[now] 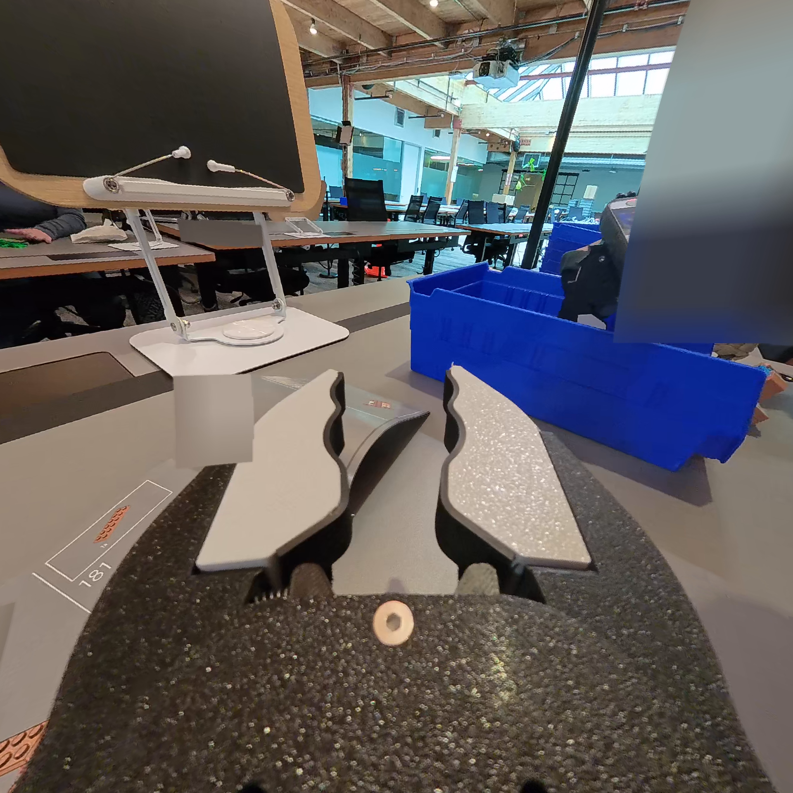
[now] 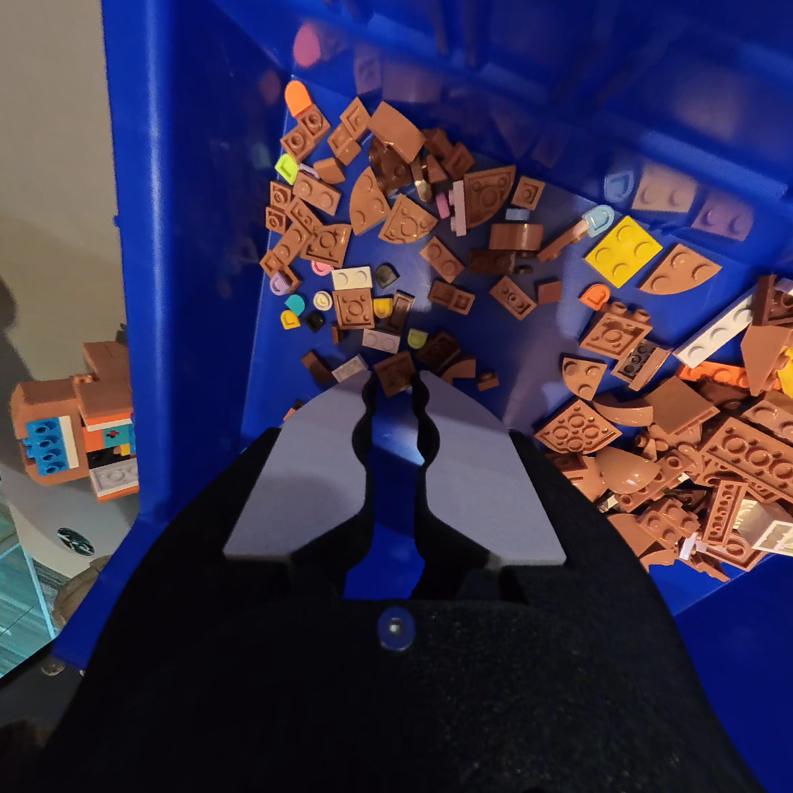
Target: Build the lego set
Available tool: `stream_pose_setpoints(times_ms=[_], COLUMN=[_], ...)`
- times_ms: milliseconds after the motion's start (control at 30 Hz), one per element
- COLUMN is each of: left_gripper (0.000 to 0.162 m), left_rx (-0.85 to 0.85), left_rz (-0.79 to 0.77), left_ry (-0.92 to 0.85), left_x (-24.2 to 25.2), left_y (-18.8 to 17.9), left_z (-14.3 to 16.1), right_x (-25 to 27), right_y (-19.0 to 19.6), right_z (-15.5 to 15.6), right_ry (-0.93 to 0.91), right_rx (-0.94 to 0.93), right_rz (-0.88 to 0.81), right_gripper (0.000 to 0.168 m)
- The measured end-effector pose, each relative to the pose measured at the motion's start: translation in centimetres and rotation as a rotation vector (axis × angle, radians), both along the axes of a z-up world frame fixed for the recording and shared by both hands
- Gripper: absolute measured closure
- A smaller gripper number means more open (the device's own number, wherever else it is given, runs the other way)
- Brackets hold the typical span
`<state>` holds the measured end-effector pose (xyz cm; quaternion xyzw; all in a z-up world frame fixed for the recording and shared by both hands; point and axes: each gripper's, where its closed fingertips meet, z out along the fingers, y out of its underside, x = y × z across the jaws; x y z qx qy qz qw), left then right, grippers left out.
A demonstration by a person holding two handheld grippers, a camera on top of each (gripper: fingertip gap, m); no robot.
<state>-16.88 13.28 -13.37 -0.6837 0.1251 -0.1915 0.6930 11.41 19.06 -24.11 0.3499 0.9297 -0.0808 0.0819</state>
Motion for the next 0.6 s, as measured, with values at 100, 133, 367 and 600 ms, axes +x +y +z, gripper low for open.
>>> stream_pose_setpoints(times_ms=[100,133,367,600], left_gripper=[0.118,0.118,0.118,0.118], left_rx=[0.004,0.005,0.014,0.026], left_rz=[0.003,0.004,0.008,0.010], left_ry=[0.004,0.004,0.012,0.023], left_x=[0.0,0.0,0.0,0.2], left_y=[0.0,0.0,-0.1,-0.2], left_z=[0.1,0.1,0.3,0.7], right_x=[0.0,-0.1,0.2,-2.5], right_y=[0.0,0.0,0.0,-1.8], right_z=[-0.1,-0.1,0.1,6.3], right_ry=[0.011,0.014,-0.019,0.087], right_rx=[0.019,0.024,-0.014,-0.475], right_rz=[0.001,0.000,-0.067,-0.365], right_gripper=[0.152,0.152,0.157,0.158])
